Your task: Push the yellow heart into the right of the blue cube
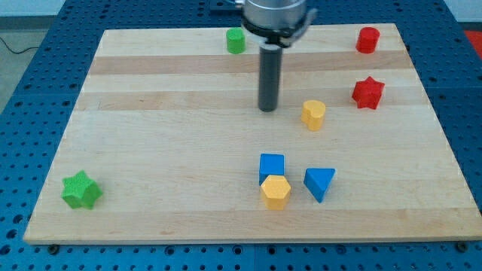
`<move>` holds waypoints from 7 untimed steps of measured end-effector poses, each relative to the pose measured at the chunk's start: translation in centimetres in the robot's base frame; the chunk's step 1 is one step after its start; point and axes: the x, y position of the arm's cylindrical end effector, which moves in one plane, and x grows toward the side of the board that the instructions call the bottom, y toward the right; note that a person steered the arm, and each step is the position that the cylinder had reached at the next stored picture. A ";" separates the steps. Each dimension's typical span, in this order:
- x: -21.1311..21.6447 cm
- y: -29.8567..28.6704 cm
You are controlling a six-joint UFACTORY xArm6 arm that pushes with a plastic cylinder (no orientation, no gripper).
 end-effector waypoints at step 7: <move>-1.6 4.3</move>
